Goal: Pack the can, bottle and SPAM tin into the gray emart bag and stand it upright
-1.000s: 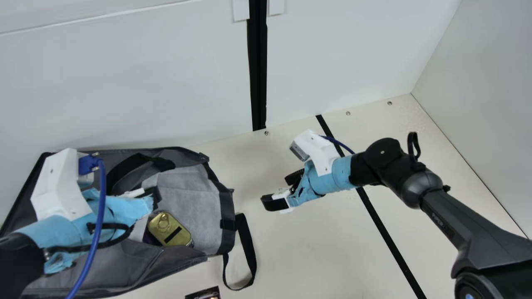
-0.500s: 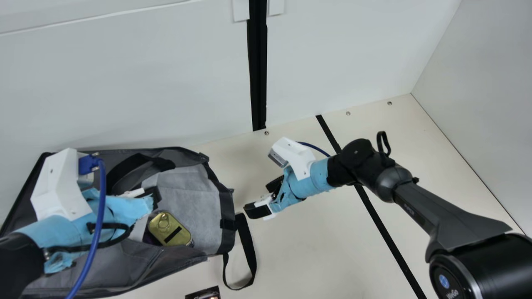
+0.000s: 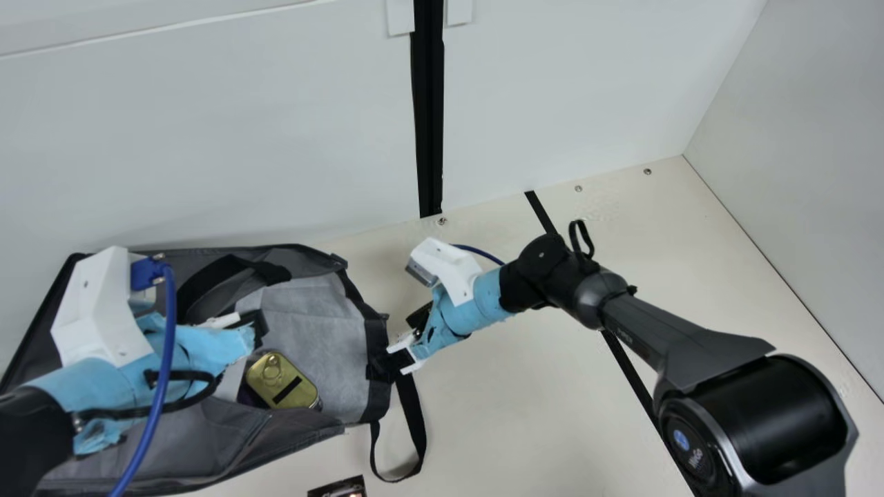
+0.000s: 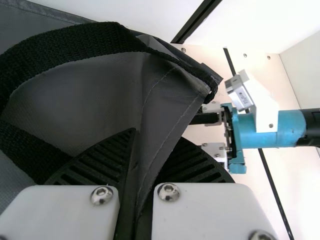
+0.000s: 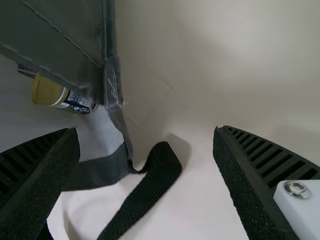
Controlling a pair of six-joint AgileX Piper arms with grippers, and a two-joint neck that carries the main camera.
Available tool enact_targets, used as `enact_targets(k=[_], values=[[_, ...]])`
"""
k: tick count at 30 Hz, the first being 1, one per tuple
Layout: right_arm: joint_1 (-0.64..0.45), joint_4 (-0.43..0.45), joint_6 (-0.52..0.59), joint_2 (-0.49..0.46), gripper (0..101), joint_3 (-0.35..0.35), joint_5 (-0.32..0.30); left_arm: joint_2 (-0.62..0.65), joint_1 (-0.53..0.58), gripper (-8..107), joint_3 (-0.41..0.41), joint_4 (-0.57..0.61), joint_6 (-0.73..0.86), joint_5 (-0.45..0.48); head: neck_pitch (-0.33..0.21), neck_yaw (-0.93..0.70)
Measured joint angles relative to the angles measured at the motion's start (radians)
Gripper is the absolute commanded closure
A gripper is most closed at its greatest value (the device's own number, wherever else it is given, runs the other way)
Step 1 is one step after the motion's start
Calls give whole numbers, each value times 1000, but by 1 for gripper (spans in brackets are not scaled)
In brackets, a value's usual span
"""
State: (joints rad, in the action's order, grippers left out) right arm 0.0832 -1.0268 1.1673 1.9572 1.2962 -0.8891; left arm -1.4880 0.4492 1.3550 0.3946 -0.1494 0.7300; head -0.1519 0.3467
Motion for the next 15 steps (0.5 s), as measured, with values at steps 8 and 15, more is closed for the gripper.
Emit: enact_targets(k=[8, 15], values=[[54, -16, -5, 55, 6, 42, 11, 0, 0, 107, 0, 0, 0, 0, 0, 2], [103, -30, -13, 90, 6, 70, 22, 0, 0, 107, 0, 0, 0, 0, 0, 0]])
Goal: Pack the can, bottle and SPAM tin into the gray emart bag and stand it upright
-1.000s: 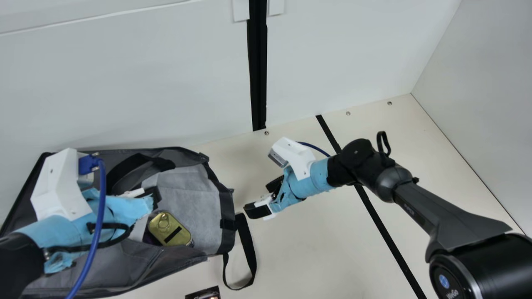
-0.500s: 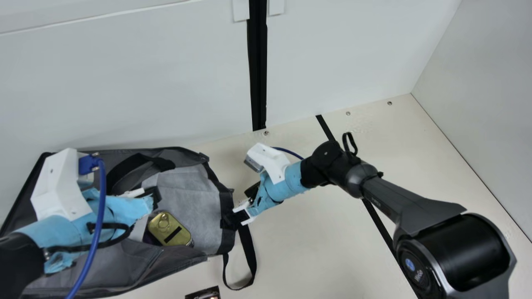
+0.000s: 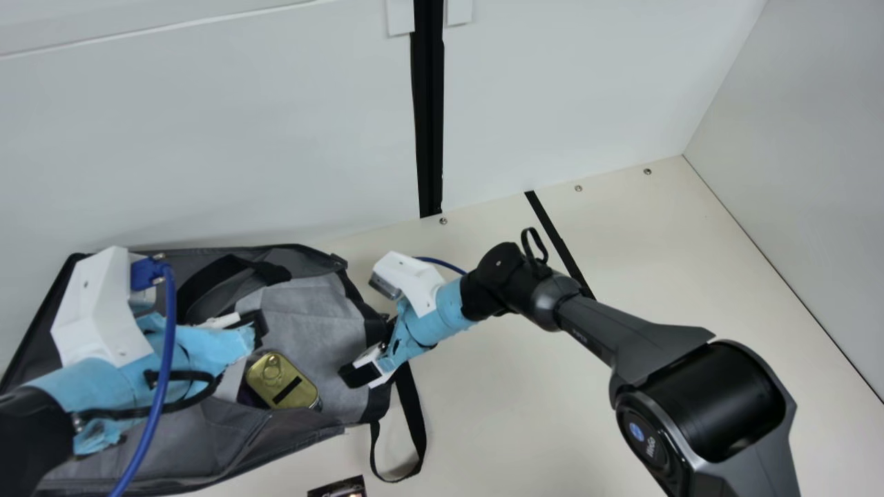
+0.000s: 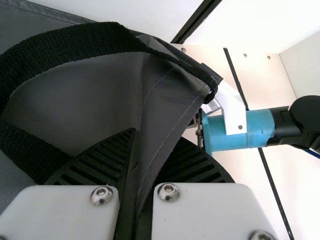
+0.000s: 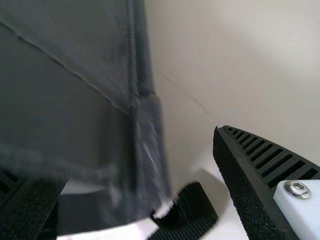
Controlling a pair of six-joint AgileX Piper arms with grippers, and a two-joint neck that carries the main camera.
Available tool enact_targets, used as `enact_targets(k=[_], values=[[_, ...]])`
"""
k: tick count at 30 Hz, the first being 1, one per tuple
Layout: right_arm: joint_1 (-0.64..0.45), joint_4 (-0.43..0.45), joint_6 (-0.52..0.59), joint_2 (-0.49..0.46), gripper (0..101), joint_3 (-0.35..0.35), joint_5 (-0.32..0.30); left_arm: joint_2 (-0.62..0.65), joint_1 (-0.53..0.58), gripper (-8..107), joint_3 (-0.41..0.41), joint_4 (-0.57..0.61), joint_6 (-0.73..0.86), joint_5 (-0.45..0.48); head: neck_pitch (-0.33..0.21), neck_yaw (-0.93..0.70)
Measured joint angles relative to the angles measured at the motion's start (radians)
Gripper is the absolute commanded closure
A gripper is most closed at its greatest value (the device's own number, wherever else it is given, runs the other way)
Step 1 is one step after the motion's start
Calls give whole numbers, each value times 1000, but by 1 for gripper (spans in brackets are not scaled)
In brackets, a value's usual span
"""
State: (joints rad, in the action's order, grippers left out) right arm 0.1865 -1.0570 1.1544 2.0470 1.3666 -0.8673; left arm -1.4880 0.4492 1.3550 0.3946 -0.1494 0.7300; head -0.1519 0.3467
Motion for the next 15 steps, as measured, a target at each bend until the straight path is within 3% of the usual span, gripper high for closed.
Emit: enact_targets(k=[4, 15], values=[[21, -4, -6, 17, 6, 15, 7, 0, 0, 107, 0, 0, 0, 0, 0, 0], [40, -23, -10, 37, 80, 33, 4, 0, 0, 107, 0, 0, 0, 0, 0, 0]])
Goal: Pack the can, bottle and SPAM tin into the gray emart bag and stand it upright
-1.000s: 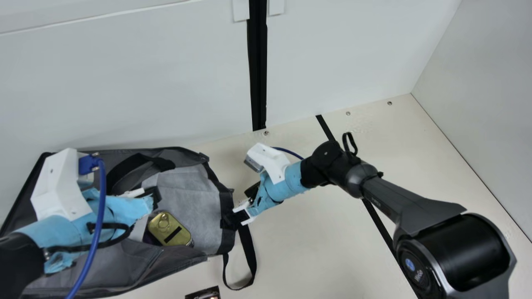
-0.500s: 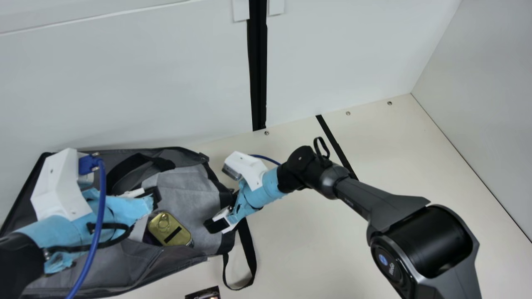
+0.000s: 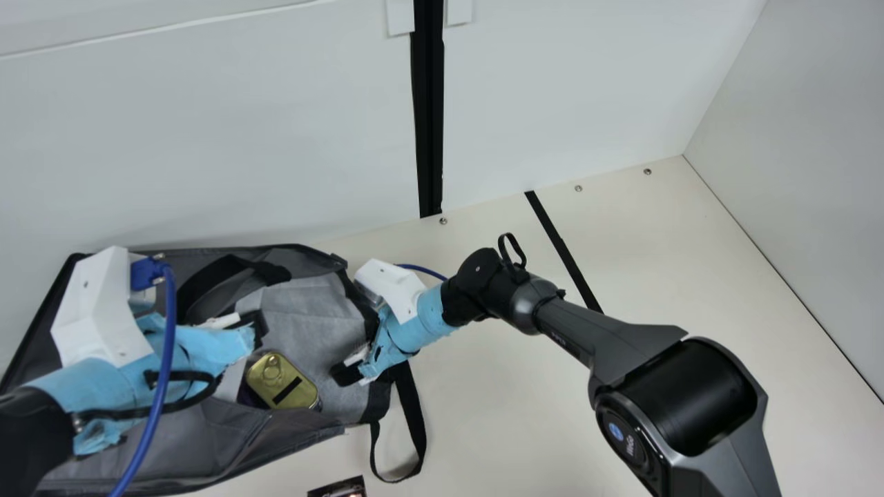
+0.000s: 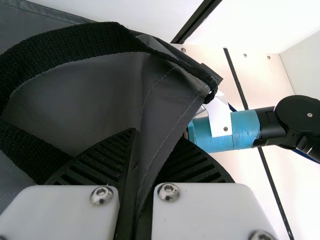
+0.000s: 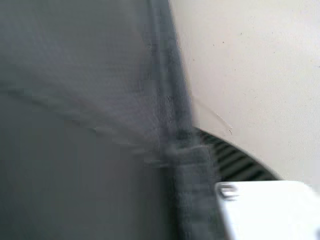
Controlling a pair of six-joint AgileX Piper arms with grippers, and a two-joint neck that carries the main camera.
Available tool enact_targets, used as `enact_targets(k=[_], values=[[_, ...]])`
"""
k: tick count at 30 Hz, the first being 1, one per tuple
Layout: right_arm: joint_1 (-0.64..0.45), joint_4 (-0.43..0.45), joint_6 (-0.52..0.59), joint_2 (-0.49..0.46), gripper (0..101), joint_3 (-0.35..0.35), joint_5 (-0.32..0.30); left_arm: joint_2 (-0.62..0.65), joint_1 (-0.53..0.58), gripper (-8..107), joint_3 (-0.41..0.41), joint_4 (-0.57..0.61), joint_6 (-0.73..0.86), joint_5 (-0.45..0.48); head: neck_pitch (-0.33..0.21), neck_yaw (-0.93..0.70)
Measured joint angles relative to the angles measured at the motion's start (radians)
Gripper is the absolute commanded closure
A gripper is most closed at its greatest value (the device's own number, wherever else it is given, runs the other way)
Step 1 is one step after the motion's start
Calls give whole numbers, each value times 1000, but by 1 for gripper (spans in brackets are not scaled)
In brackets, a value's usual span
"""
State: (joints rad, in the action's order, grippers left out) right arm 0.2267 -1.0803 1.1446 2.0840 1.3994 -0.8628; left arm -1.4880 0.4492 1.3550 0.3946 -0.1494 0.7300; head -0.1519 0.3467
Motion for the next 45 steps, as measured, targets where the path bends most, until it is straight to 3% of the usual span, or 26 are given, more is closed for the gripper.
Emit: enact_targets(k=[3, 4, 15, 26, 45], values=[[-1, -1, 0, -1, 100, -2, -4, 0, 0, 107, 0, 0, 0, 0, 0, 0], [-2, -1, 0, -2, 101, -3, -7, 0, 0, 107, 0, 0, 0, 0, 0, 2], [-31, -12, 8, -52, 101, -51, -29, 0, 0, 107, 0, 0, 0, 0, 0, 2], [-107, -68, 26, -156, 101, -144, -96, 21, 0, 107, -22, 3, 7, 2, 0, 2], [-321, -141, -30, -400, 101, -233, -325, -49, 48, 107, 58, 83, 88, -58, 0, 2]])
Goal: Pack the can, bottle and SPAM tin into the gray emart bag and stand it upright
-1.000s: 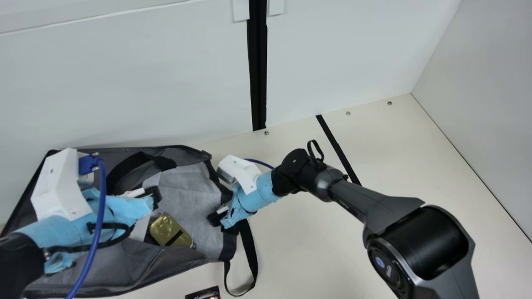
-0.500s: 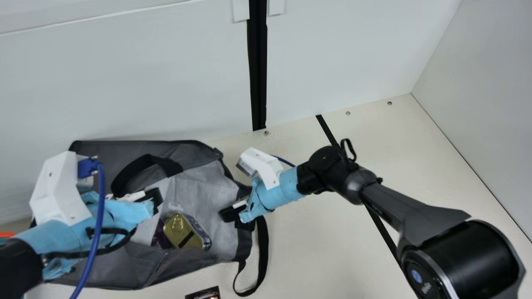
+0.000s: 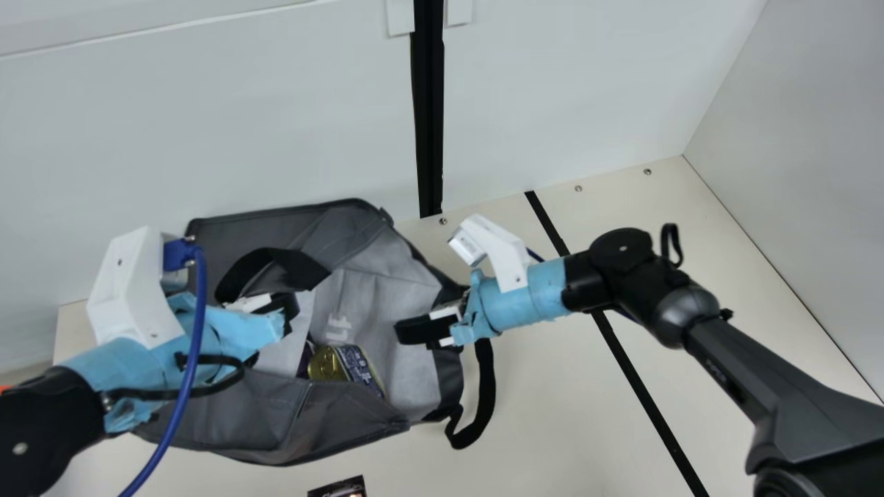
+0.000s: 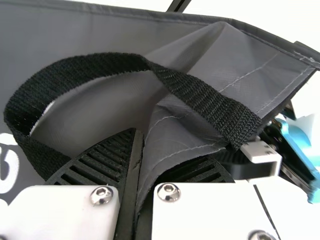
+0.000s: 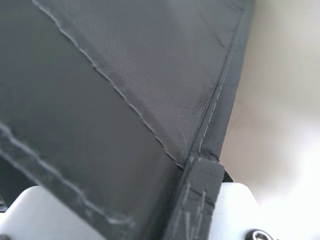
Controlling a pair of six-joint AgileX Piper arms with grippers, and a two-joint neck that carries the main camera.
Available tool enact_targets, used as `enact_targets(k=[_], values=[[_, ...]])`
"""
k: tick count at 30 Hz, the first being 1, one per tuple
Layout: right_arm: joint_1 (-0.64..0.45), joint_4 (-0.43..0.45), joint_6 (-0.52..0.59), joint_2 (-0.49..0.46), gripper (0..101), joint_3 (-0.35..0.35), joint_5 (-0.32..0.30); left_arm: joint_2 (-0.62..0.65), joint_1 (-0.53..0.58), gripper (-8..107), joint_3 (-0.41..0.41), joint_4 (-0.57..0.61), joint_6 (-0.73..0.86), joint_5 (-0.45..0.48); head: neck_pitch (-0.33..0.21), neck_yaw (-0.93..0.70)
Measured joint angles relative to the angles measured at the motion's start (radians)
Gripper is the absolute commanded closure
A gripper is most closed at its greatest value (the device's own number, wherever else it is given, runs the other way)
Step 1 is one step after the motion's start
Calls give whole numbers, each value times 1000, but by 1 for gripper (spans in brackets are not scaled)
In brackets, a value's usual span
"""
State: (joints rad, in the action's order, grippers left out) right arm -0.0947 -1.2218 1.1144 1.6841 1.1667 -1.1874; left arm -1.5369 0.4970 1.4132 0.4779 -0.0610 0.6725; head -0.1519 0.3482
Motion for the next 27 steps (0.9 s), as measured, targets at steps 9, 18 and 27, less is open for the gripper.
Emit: enact_targets(k=[9, 18, 27], values=[[-16, -62, -30, -101, 101, -47, -30, -3, 30, 107, 16, 27, 11, -62, 0, 0], [-23, -95, -91, -226, 101, -82, -33, 8, 72, 107, 36, 50, 28, -104, 0, -2], [-65, -115, -185, -355, 101, -89, -38, 50, 75, 107, 30, 128, 113, -102, 0, -2]])
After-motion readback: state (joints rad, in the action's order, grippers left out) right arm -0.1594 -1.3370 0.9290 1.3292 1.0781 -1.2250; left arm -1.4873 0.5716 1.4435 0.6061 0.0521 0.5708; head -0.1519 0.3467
